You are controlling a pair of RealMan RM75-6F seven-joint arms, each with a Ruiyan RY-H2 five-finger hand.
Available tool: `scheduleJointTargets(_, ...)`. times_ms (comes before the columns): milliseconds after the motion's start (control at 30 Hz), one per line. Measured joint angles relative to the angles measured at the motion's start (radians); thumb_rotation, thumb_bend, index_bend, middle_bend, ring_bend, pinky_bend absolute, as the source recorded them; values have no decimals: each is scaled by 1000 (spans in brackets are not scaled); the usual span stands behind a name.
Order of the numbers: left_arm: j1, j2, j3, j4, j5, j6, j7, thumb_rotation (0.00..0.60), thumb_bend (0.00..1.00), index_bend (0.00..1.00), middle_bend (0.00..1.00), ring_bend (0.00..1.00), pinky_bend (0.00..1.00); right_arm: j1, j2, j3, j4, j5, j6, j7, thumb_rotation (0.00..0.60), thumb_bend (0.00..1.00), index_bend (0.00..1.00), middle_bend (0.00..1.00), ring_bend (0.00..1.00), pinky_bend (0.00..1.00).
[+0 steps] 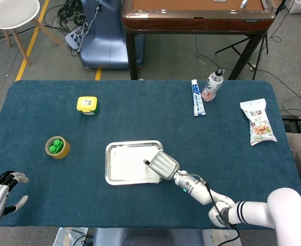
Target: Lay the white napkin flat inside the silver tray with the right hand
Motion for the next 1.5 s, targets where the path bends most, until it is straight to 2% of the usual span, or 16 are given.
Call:
scheduleJointTargets(633, -3, -3, 1, 1, -4, -9, 5, 600, 226, 408, 349, 232, 482, -33, 9, -36, 25, -34, 1, 52, 600, 1000, 276, 1000, 919, 1000)
scheduleJointTargets(1500, 0, 0, 0, -1, -2, -1, 1, 600, 225, 408, 349, 232, 482, -33, -39, -5, 109, -10, -21, 57, 600, 1000, 283, 1000, 919, 1000)
